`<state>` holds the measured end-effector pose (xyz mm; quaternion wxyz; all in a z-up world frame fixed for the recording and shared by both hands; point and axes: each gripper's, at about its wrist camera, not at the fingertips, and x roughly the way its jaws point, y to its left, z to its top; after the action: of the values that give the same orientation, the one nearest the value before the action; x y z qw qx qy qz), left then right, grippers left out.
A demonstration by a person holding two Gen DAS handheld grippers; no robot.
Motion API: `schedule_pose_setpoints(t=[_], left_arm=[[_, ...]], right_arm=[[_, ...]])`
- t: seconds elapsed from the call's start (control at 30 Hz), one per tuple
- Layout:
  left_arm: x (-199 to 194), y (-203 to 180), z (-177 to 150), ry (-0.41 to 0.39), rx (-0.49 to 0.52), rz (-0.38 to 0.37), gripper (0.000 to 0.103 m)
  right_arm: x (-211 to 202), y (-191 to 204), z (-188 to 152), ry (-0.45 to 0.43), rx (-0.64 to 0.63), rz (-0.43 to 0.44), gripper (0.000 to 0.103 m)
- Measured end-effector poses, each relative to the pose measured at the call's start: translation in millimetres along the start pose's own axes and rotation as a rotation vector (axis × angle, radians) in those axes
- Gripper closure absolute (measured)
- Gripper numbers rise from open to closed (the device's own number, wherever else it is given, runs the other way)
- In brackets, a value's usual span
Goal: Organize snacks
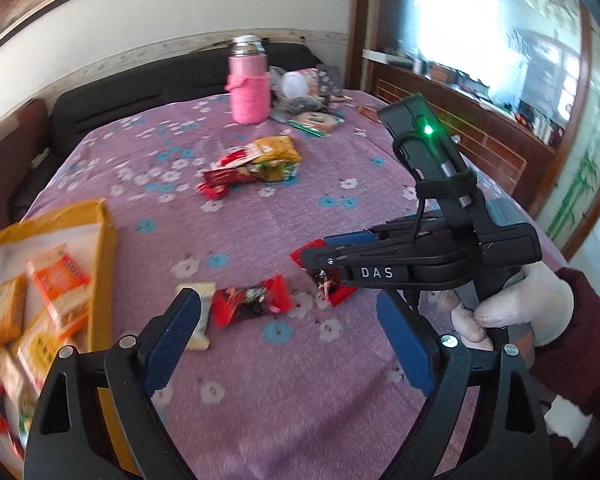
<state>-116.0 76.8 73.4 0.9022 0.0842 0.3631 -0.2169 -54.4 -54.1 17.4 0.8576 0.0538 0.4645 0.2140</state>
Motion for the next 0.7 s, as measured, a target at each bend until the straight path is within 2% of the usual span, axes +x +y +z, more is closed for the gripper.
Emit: schedule_pose_setpoints(t=[0.1, 0.23, 0.27, 0.37, 0.4, 0.47, 0.5, 0.7], left_arm=[[22, -9, 14, 0.039, 0.108, -0.028, 0.013], [55, -4, 21, 0.142, 0.156, -0.096, 0.013], [61, -3, 20, 0.17, 0.167, -0.096, 0.016], [78, 0, 12, 0.266, 0.192, -0.101, 0.044], [75, -1, 10, 0.261, 0.196, -0.099, 0.046], [68, -1, 7, 0.28, 0.168, -0.167, 0.054], [64, -2, 5, 0.28, 0.166, -0.184, 0.054], [54, 2, 5, 0.243, 0.184, -0.112, 0.051]], right_arm=[[-2, -15, 3, -0.014, 0.041, 0.007, 0.075], [-6, -39, 7, -0.012, 0.131, 0.059, 0.075], [-7, -43, 7, -0.012, 0.147, 0.068, 0.075], [-8, -49, 7, -0.011, 0.173, 0.085, 0.075], [-8, -48, 7, -0.011, 0.172, 0.085, 0.075], [-8, -47, 7, -0.01, 0.17, 0.081, 0.075], [-8, -47, 7, -0.01, 0.17, 0.082, 0.074], [-8, -49, 7, -0.009, 0.183, 0.092, 0.074]])
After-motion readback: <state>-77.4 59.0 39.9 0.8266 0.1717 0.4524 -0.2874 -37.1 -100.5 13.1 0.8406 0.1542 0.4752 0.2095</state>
